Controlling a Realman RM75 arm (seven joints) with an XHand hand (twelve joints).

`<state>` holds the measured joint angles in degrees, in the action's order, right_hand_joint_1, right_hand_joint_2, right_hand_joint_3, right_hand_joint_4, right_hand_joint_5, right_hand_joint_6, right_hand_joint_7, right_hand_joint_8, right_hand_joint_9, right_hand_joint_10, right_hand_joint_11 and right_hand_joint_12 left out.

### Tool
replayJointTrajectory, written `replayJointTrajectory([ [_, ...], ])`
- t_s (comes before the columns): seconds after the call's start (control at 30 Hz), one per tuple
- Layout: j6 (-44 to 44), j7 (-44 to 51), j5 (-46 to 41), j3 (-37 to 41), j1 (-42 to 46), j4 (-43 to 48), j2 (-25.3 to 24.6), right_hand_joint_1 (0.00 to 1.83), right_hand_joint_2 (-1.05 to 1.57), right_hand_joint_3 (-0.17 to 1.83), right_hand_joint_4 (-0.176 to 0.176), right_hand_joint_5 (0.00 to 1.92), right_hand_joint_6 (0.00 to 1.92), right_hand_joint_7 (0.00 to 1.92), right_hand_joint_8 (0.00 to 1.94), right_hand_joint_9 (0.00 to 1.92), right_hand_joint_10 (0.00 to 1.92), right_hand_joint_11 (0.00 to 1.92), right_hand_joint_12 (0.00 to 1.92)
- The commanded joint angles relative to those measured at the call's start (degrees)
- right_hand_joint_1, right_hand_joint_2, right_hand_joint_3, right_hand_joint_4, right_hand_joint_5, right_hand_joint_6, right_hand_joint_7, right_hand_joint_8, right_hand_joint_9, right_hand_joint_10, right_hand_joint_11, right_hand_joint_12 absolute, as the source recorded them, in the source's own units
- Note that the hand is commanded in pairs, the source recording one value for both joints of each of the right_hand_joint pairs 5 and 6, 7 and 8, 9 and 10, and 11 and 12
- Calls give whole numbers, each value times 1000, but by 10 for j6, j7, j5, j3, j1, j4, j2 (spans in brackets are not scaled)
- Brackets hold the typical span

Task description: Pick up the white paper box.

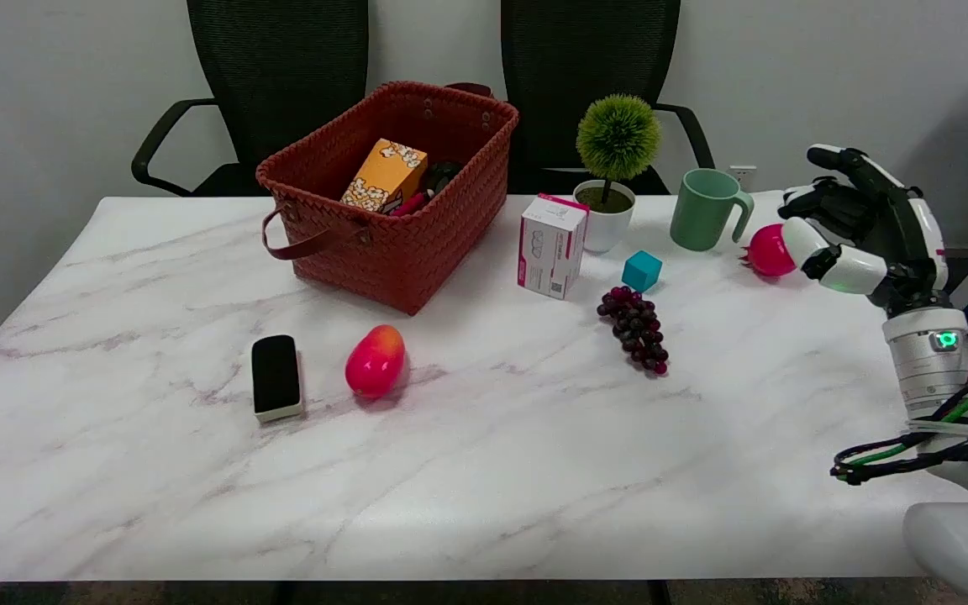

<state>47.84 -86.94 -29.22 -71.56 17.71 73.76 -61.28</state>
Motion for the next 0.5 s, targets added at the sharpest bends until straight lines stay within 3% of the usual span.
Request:
replayJointTrajectory([
  [0.03,33,-34,-2,-64,-49,-79,35,1218,385,1061,0,524,524,942,942,742,742,778,778],
  [0.3,24,-34,-2,-137,-107,-114,58,1225,322,1078,0,504,504,926,926,731,731,771,771],
  [0.5,12,-34,-6,-183,-131,-130,63,1219,82,1133,0,499,499,835,835,676,676,694,694],
])
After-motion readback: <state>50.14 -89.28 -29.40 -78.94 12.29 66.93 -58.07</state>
